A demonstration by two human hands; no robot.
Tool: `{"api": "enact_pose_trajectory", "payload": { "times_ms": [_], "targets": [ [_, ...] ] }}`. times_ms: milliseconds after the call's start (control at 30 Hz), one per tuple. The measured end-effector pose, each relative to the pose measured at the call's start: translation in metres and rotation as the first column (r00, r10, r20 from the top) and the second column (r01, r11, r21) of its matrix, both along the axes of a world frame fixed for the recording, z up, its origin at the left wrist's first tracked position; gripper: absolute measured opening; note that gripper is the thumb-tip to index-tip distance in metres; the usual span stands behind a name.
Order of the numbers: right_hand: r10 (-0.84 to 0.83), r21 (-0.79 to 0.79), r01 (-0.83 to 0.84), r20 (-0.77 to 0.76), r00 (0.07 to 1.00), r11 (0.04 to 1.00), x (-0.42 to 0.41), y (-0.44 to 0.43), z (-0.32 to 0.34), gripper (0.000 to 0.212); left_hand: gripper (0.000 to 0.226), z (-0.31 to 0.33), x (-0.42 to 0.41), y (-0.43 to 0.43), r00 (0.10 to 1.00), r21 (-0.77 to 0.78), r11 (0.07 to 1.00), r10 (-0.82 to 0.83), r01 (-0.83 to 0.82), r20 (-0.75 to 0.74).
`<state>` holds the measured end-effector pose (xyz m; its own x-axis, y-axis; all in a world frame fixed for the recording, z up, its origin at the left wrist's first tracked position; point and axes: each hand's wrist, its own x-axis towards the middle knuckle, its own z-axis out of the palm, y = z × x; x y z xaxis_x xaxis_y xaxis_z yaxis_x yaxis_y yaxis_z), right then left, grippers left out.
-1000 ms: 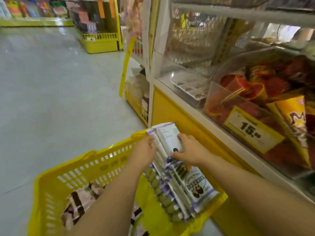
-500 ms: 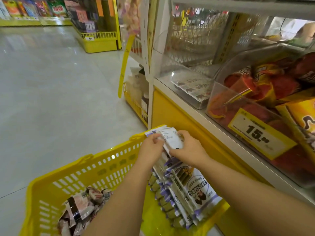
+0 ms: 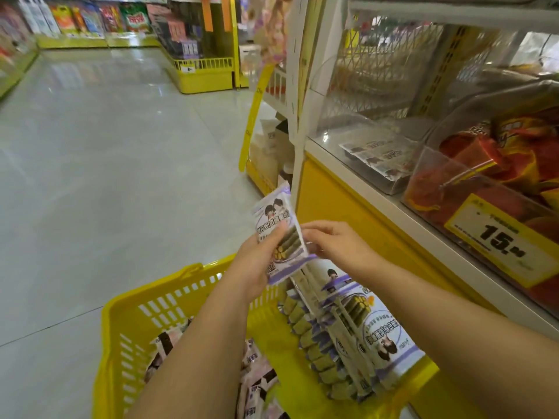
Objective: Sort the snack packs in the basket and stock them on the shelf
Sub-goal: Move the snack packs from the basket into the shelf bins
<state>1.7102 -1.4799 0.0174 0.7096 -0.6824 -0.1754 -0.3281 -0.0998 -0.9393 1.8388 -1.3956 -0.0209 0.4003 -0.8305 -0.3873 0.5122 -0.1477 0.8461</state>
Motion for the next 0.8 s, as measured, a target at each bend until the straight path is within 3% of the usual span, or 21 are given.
{"api": "enact_pose_trajectory", "payload": {
  "times_ms": [67,133,200,267,400,533,633,700,800],
  "targets": [
    [-0.1,-0.289,0.049,-0.166,0.981,0.956,-0.005,-0.009,-0.012,0.029,0.032,-0.006,0.004,0.005,0.995,0.08,0.994,0.074,-0.079,0.063],
    [-0.188,-0.52,-0.063,-0.416,0.89,0.852,-0.012,-0.014,-0.028,0.049,0.029,-0.012,0.007,0.009,0.988,0.152,0.983,0.084,-0.103,0.126],
    [-0.203,-0.541,-0.196,-0.59,0.781,0.817,-0.018,-0.014,-0.044,0.069,0.027,-0.018,0.008,0.012,0.983,0.182,0.977,0.079,-0.109,0.166],
    [-0.193,-0.517,-0.236,-0.644,0.74,0.823,-0.021,-0.013,-0.06,0.082,0.025,-0.022,0.006,0.012,0.983,0.183,0.976,0.092,-0.121,0.16],
    [-0.243,-0.589,-0.234,-0.616,0.749,0.773,-0.018,-0.014,-0.072,0.086,0.025,-0.022,0.004,0.012,0.988,0.159,0.977,0.126,-0.14,0.092],
    [-0.256,-0.546,-0.146,-0.591,0.765,0.825,-0.015,-0.018,-0.064,0.086,0.013,-0.02,0.005,0.01,0.989,0.086,0.985,0.147,-0.147,0.001],
    [-0.275,-0.456,0.023,-0.494,0.825,0.89,-0.017,-0.02,-0.052,0.085,0.005,-0.009,0.006,0.011,0.983,0.087,0.979,0.184,-0.182,-0.017],
    [-0.306,-0.313,0.196,-0.357,0.882,0.929,-0.02,-0.018,-0.037,0.081,0.013,-0.002,0.005,0.014,0.972,0.128,0.965,0.22,-0.23,0.088],
    [-0.341,-0.003,0.343,-0.103,0.934,0.939,-0.024,-0.009,-0.004,0.067,0.025,0.009,0.001,0.022,0.859,0.145,0.919,0.276,-0.368,0.432]
  ]
}}
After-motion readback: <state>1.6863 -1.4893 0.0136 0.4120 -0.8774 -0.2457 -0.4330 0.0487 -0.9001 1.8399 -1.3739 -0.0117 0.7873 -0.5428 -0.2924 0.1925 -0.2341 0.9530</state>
